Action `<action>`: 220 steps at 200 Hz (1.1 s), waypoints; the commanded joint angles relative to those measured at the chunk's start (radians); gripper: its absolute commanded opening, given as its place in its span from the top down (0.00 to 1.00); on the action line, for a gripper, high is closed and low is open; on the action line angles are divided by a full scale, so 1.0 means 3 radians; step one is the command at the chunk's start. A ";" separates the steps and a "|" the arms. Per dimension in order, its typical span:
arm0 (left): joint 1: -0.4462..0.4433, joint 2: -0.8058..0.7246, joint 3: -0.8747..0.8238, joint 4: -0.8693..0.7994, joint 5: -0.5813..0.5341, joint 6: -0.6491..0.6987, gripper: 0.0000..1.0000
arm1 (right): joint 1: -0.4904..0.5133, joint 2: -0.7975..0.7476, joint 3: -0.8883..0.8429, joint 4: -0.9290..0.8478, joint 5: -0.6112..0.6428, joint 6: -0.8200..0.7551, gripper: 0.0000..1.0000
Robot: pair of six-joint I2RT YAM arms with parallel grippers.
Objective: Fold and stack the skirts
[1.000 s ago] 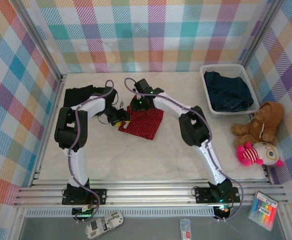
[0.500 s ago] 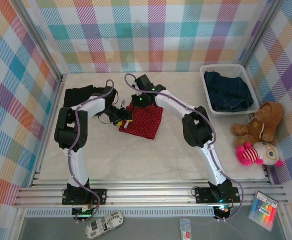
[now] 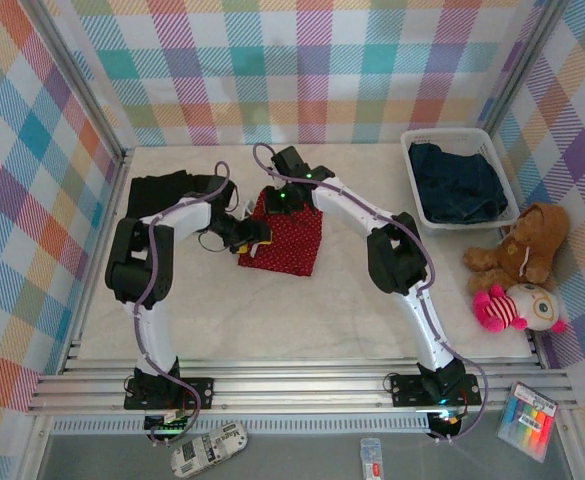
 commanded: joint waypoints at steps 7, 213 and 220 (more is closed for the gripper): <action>0.0101 -0.0378 -0.0289 0.0252 0.0169 -0.0123 0.33 | -0.0028 -0.0147 -0.0038 -0.0017 -0.0050 0.0071 0.97; -0.0032 -0.0592 -0.0491 0.0132 -0.0380 -0.0193 0.35 | -0.0163 -0.0160 -0.0130 0.0162 -0.0392 0.0328 0.93; -0.0038 -0.0693 -0.0535 0.0081 -0.0510 -0.0233 0.34 | -0.0164 -0.0136 -0.0117 0.0131 -0.0396 0.0307 0.87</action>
